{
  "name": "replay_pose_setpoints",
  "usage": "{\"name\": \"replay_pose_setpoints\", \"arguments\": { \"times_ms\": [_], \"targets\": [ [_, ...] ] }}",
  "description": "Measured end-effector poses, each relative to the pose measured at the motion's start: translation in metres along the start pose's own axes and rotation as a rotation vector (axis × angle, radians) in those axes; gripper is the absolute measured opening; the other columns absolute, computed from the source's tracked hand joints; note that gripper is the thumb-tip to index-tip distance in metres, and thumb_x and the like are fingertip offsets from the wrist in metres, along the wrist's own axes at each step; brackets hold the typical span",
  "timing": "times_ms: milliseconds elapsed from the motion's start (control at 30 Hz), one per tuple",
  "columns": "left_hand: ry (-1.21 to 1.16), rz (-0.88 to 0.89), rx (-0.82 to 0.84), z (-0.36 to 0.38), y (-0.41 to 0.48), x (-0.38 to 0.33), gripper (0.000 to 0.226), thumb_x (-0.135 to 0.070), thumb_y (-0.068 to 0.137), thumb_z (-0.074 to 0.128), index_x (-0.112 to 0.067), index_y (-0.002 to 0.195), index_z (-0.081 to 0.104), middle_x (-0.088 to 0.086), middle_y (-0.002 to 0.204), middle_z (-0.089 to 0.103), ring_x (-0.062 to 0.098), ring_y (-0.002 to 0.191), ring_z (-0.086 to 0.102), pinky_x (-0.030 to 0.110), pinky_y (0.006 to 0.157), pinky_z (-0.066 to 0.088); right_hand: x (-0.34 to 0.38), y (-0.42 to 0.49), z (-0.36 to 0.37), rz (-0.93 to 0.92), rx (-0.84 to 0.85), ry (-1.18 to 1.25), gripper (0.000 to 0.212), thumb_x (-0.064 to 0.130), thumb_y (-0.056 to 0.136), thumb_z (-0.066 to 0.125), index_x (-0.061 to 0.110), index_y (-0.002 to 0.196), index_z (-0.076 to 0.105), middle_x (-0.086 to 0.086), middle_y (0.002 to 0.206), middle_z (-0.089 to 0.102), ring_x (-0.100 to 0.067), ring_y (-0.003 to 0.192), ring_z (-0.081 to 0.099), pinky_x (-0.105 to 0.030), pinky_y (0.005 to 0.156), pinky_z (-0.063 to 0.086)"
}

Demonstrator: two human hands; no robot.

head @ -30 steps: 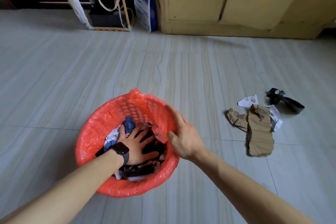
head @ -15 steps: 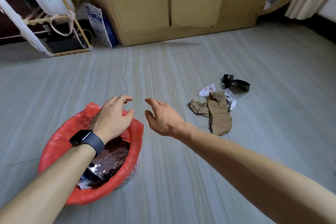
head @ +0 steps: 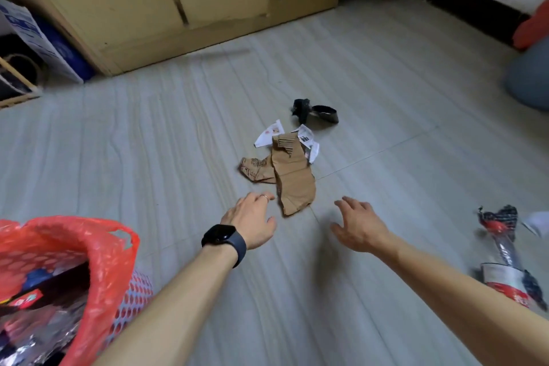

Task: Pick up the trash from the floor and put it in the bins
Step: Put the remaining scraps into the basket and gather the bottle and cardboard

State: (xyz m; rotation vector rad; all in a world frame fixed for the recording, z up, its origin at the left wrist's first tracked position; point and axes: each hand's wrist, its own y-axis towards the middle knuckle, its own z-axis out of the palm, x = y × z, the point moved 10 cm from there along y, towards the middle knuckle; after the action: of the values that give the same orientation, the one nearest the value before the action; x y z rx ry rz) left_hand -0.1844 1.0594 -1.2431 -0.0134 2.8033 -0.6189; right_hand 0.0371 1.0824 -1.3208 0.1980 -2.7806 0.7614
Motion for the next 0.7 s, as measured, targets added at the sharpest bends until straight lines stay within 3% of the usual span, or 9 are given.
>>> {"name": "replay_pose_setpoints", "arguments": {
  "times_ms": [167,333,500,600,700],
  "targets": [
    [0.053,0.026,0.054,0.032,0.058,-0.026,0.055,-0.038,0.091,0.049,-0.027,0.144,0.036,0.000,0.148,0.034,0.024,0.134,0.037,0.039,0.106,0.040,-0.085,0.024,0.026,0.210,0.150,-0.037,0.108,0.082,0.069,0.057,0.053,0.148,-0.012,0.012,0.160,-0.024,-0.046,0.144,-0.020,-0.078,0.100,0.021],
    [0.184,0.080,-0.064,0.018,0.140,-0.057,0.067,-0.047,0.089,0.053,-0.029,0.149,0.030,0.007,0.160,0.011,0.031,0.146,0.015,0.044,0.117,0.023,-0.089,0.081,-0.003,0.244,0.185,0.142,0.138,0.080,0.043,0.078,0.061,0.142,-0.017,0.014,0.153,-0.040,-0.055,0.133,-0.038,-0.087,0.094,0.014],
    [0.247,0.033,-0.194,0.001,0.239,-0.075,0.093,-0.075,0.075,0.054,-0.040,0.152,0.015,0.004,0.163,-0.004,0.042,0.147,-0.004,0.058,0.115,0.005,-0.094,0.115,-0.005,0.275,0.223,0.140,0.148,0.074,0.040,0.084,0.062,0.139,-0.024,0.009,0.146,-0.050,-0.063,0.126,-0.040,-0.088,0.091,0.013],
    [0.263,-0.057,-0.068,0.006,0.279,-0.067,0.101,-0.085,0.067,0.052,-0.049,0.150,0.007,0.003,0.162,-0.014,0.049,0.144,-0.010,0.062,0.114,0.002,-0.097,0.118,-0.002,0.297,0.249,0.105,0.148,0.075,0.042,0.083,0.060,0.138,-0.029,0.006,0.144,-0.054,-0.065,0.125,-0.039,-0.088,0.093,0.017],
    [0.217,-0.161,0.094,0.025,0.291,-0.039,0.101,-0.091,0.060,0.049,-0.062,0.144,0.004,0.002,0.162,-0.008,0.052,0.143,-0.004,0.063,0.112,0.012,-0.094,0.123,0.000,0.285,0.249,0.086,0.148,0.077,0.043,0.081,0.058,0.138,-0.032,0.004,0.143,-0.055,-0.067,0.123,-0.039,-0.088,0.092,0.018]
  ]
}}
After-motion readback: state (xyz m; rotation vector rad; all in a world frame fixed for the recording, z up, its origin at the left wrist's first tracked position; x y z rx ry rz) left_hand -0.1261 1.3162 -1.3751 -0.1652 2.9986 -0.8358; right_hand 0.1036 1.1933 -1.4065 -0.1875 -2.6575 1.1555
